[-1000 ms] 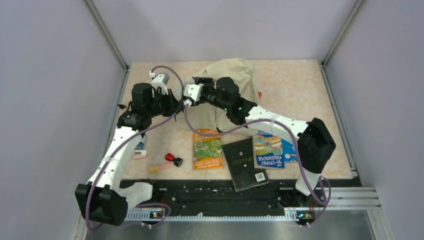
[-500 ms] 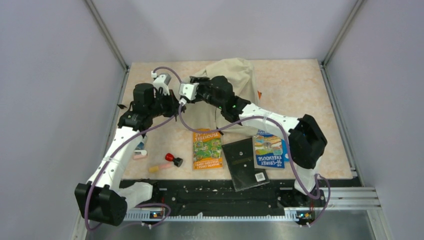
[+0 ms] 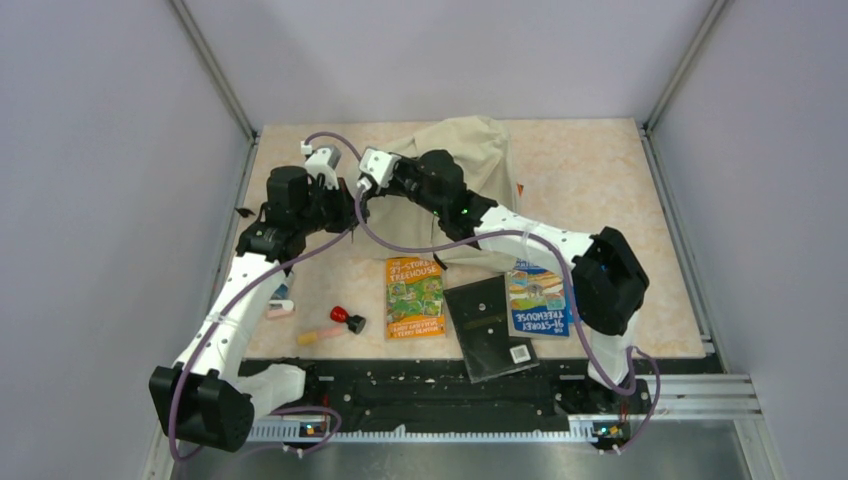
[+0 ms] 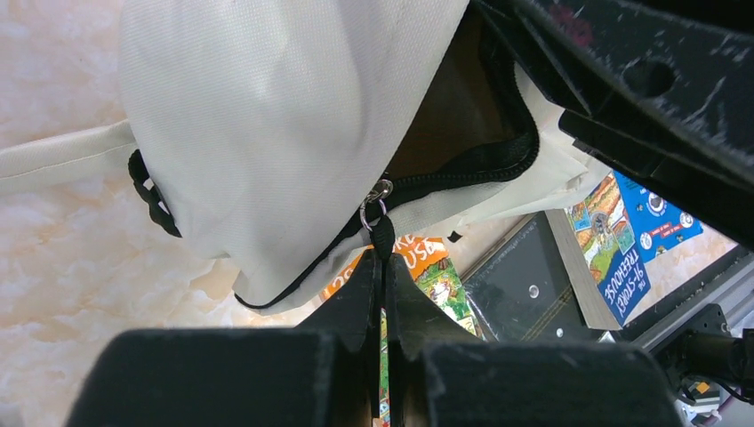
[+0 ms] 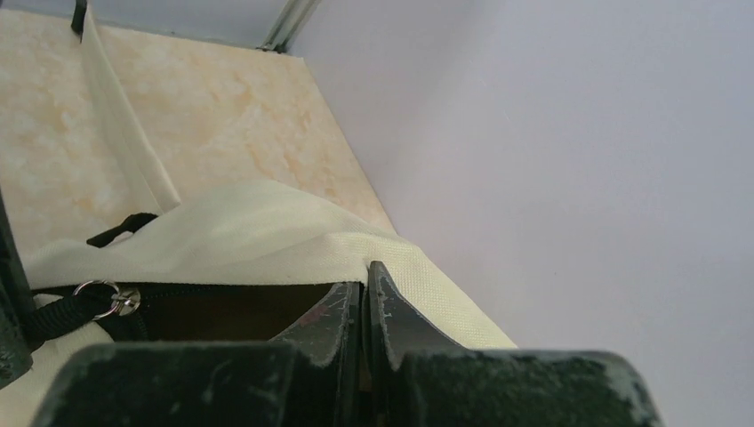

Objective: Pack the student bag
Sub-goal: Unzip the student bag at the center of the board.

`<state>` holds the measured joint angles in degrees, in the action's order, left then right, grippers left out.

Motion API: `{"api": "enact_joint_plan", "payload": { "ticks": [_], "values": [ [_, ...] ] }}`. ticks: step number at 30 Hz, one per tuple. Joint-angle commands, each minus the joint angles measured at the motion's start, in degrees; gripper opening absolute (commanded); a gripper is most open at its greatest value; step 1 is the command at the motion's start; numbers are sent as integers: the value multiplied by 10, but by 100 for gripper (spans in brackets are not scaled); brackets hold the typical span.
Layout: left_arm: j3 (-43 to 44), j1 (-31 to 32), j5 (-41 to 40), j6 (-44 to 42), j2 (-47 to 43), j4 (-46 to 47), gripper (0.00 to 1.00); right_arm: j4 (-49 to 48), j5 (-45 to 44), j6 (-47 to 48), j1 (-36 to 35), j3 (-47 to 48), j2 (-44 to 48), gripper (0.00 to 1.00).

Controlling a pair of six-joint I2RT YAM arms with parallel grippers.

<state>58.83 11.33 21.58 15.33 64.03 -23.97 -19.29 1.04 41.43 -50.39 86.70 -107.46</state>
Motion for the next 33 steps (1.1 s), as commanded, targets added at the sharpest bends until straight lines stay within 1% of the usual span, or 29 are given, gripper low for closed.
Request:
{"api": "enact_joint_plan", "payload": {
  "ticks": [1, 17, 23, 33],
  "values": [
    [12, 5, 25, 2, -6, -2, 0, -67, -56, -63, 3, 39, 47, 0],
    [17, 5, 47, -1, -13, -10, 0, -55, -140, -163, 3, 54, 102, 0],
    [18, 5, 48, 0, -9, -13, 0, -55, -148, -187, 3, 56, 122, 0],
    [23, 5, 21, -6, 2, -28, 0, -74, -150, -213, 3, 58, 153, 0]
  ]
}}
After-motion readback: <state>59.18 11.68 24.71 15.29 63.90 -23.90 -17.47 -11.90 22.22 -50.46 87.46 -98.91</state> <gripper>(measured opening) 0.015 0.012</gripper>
